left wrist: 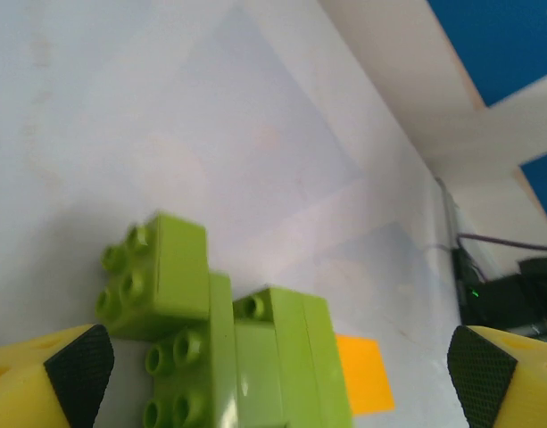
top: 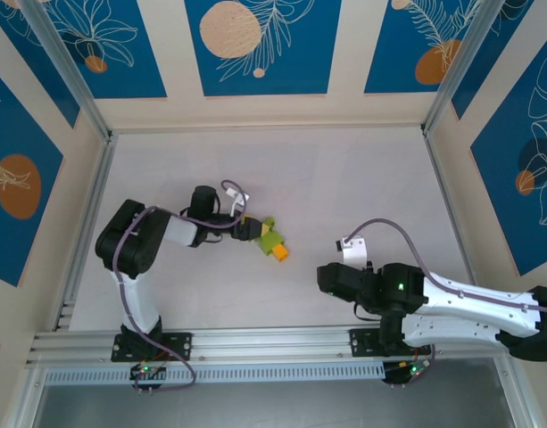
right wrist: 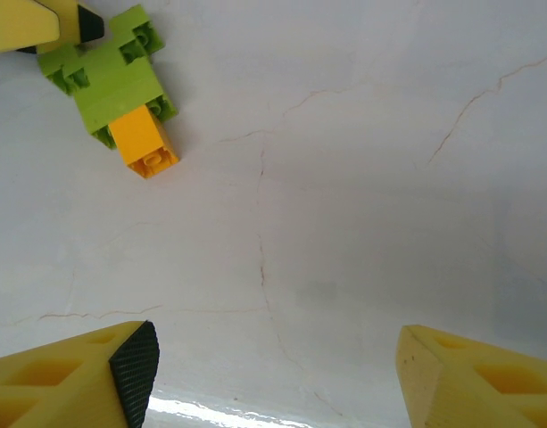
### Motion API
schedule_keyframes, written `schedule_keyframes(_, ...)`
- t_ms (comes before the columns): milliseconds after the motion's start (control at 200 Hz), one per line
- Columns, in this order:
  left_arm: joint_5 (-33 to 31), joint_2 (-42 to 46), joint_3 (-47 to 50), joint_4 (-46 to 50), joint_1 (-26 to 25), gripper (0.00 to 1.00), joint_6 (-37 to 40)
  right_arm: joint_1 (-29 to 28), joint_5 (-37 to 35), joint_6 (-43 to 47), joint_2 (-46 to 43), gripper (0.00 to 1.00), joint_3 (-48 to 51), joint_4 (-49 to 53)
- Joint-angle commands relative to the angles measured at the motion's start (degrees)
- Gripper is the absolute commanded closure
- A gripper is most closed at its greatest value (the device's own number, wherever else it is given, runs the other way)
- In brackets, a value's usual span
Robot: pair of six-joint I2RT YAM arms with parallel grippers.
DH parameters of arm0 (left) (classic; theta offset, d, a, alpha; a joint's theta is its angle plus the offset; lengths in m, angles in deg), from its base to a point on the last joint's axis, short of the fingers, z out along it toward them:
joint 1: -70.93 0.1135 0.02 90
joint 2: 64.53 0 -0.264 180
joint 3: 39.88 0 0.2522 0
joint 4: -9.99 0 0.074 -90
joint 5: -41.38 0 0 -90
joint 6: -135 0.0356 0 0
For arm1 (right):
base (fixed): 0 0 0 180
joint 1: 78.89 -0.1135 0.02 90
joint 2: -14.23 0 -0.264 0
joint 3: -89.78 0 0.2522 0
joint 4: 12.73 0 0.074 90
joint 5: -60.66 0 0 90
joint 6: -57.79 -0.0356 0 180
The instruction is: Assemble a carrot with lego
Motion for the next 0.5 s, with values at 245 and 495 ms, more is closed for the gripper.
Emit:
schedule_keyframes(245,-19.94,7.61,-1.32,23.49,4.94,0.01,2.94,-1.31,-3.21,2.94,-7.02,0.28,2.19,-1.88)
schedule_keyframes(495,-35.4,29.32,3.17,32.06,5.0,0.01,4.29,4.22,-2.04,8.49,2.02,0.28,1.01,-3.33)
